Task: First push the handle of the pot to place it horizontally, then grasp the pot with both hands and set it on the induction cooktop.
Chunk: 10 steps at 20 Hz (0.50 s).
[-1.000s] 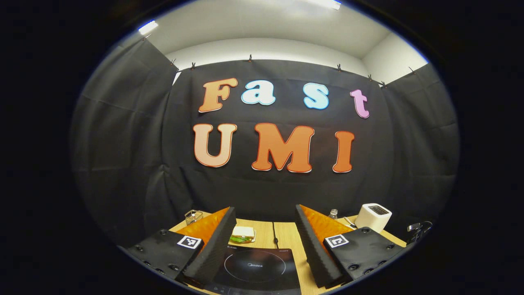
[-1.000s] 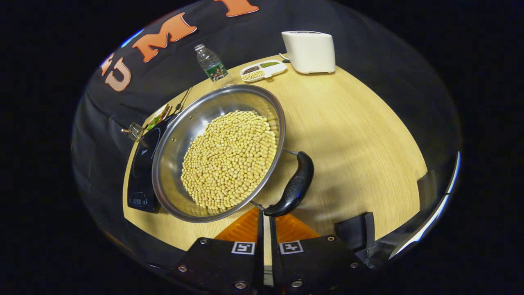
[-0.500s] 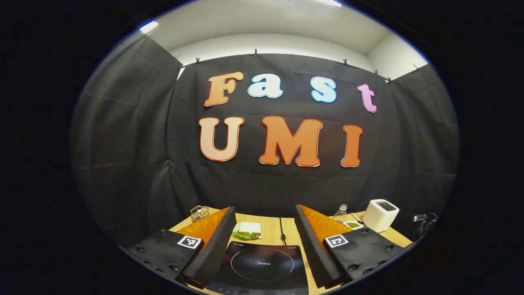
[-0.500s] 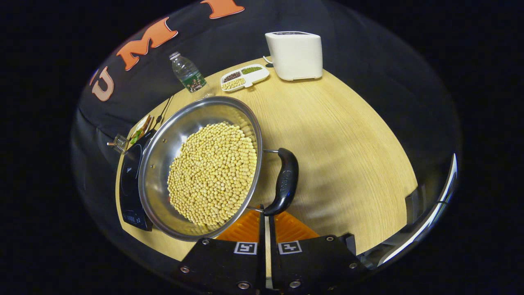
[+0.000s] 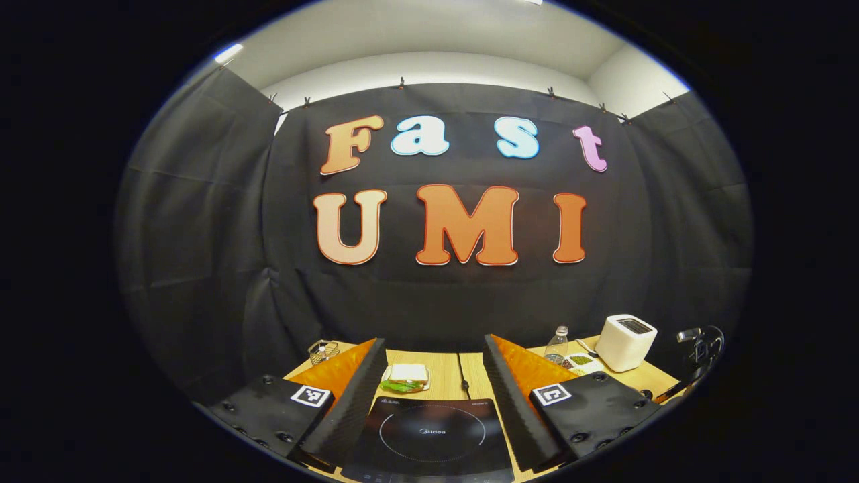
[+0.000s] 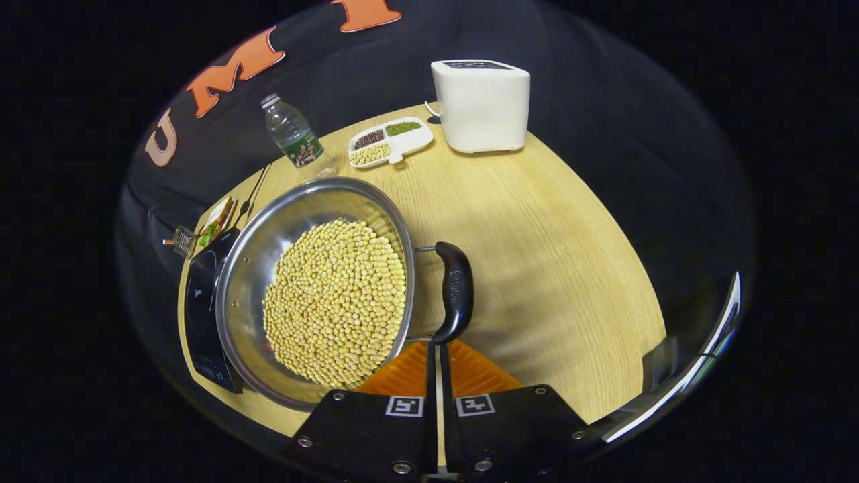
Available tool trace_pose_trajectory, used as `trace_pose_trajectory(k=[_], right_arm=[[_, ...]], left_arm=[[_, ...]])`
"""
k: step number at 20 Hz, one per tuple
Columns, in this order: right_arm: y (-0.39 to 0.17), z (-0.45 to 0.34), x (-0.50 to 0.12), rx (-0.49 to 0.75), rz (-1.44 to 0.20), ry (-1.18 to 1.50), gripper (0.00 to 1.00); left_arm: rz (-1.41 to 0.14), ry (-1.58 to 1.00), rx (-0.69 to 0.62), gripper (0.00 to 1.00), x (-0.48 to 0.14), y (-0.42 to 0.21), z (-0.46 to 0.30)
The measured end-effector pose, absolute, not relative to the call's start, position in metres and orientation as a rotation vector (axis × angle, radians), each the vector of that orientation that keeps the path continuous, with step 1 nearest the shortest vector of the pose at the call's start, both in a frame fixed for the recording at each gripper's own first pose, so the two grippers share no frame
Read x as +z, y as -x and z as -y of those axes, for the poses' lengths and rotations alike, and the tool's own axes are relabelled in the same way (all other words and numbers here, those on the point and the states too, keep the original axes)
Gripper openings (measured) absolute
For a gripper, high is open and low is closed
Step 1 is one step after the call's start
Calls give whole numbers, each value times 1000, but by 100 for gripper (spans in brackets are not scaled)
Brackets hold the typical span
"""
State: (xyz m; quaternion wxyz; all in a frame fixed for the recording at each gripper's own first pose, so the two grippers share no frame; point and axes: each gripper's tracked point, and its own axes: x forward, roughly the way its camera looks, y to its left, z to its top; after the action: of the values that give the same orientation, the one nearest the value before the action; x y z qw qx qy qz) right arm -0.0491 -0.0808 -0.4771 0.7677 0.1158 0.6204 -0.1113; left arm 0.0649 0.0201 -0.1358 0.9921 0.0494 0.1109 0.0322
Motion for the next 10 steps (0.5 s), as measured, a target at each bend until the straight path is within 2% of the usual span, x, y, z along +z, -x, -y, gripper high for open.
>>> trace_pose_trajectory(k=[10], right_arm=[[15, 99, -484, -232, -1333, -160, 4]], left_arm=[[-208, -141, 54, 94, -139, -56, -19]])
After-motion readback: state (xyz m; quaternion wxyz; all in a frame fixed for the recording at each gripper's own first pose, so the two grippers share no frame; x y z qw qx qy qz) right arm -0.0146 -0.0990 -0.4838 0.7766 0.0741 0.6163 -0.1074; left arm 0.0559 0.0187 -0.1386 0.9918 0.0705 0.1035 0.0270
